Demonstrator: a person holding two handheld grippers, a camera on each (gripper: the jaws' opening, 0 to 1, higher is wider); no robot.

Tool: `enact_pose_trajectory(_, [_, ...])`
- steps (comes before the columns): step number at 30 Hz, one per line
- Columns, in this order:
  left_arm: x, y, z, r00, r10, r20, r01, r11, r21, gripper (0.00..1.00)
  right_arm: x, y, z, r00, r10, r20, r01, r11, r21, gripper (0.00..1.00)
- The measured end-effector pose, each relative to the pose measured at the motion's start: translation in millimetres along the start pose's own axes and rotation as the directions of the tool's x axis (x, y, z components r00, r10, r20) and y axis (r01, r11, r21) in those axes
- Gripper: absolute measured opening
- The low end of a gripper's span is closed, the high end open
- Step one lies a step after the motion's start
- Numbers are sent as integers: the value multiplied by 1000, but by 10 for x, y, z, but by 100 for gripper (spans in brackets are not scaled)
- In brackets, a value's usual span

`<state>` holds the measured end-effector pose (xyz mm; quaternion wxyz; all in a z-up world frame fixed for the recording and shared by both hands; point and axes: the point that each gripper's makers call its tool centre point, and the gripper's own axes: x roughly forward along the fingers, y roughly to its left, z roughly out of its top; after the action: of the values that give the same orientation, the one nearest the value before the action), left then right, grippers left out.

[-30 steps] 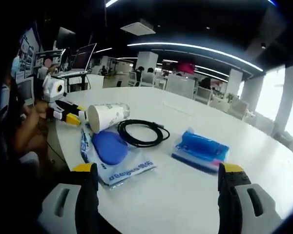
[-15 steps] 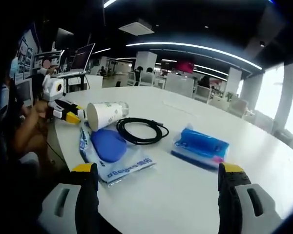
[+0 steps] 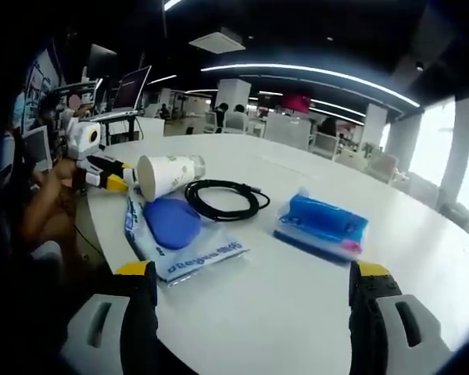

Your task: Arrange the tabletop items into an orderly group along one side of the table until the central work area is clear of visible clutter.

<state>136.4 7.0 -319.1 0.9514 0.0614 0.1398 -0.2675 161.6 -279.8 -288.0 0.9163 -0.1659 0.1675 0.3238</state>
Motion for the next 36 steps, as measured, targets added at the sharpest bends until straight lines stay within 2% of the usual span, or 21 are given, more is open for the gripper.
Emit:
enact_pose_trajectory(13, [-58, 71, -6, 998, 61, 6, -61, 998, 18, 21, 9, -31, -85, 1000, 0, -13, 0, 1000, 4, 100])
enact_pose_trajectory(19, [-80, 98, -5, 998, 63, 20, -63, 998, 7, 21, 1, -53, -99, 1000, -8, -12, 8, 1000, 6, 100])
enact_pose_trajectory(27, [-148, 154, 26, 995, 84, 44, -84, 996, 7, 20, 0, -61, -112, 1000, -10, -13, 10, 1000, 6, 100])
enact_pose_trajectory(36, [-287, 259, 129, 986, 132, 98, -134, 991, 15, 19, 4, -62, -98, 1000, -15, -9, 15, 1000, 7, 99])
